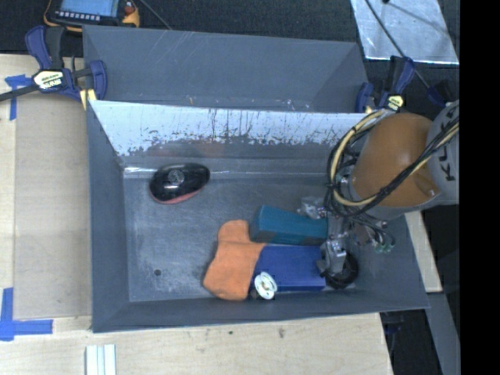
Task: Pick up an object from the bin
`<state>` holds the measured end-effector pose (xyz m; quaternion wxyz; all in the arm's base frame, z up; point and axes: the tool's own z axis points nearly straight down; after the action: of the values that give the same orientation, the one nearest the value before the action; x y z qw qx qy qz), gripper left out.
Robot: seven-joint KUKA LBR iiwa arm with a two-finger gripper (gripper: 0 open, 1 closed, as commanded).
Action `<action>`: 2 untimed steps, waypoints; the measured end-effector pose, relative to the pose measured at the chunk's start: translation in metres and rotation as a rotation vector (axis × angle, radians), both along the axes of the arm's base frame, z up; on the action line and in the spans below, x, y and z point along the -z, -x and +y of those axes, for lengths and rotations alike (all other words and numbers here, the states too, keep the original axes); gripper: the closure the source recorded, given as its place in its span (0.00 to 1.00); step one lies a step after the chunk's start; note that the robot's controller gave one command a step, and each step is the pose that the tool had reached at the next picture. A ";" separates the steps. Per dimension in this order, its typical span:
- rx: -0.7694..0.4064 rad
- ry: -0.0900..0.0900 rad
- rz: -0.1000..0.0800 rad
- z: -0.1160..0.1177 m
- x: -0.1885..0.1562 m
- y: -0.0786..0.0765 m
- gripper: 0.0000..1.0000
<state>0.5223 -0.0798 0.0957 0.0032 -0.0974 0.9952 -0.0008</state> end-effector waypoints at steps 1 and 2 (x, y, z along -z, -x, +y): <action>-0.010 0.002 0.011 0.031 0.009 -0.010 0.00; 0.002 0.000 0.005 0.038 -0.001 -0.017 0.00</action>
Offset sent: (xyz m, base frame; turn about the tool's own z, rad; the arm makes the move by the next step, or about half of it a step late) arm 0.0396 0.0311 -0.0103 0.1619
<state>0.5389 -0.0413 0.0965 0.0010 -0.0965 0.9953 -0.0006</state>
